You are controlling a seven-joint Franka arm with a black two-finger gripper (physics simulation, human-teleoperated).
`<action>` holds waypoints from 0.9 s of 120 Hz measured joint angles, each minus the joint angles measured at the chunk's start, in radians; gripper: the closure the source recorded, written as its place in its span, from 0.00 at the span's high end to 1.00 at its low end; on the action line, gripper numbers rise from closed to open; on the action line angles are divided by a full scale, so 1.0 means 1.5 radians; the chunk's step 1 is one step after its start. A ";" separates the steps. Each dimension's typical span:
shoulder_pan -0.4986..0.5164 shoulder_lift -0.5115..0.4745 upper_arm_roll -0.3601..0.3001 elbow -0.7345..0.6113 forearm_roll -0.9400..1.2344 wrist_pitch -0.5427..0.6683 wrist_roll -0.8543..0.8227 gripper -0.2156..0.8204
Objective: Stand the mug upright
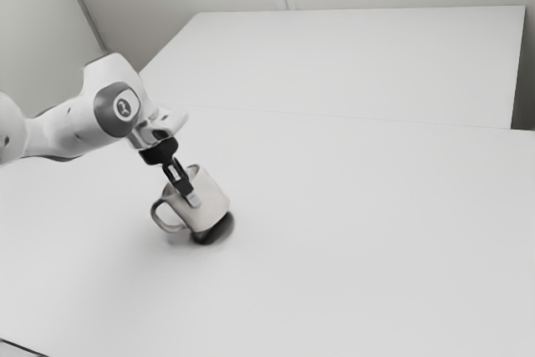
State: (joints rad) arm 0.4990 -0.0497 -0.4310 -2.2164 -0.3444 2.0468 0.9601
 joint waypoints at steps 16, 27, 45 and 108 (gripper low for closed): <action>-0.009 -0.009 -0.030 -0.027 0.064 0.085 -0.026 0.04; 0.002 -0.012 -0.043 -0.041 0.095 0.127 -0.042 0.05; 0.006 -0.018 -0.052 -0.057 0.116 0.166 -0.063 0.08; 0.015 -0.043 -0.057 0.060 0.137 0.056 -0.180 0.72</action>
State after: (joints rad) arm 0.5217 -0.1141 -0.5167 -2.1260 -0.1396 2.1314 0.6907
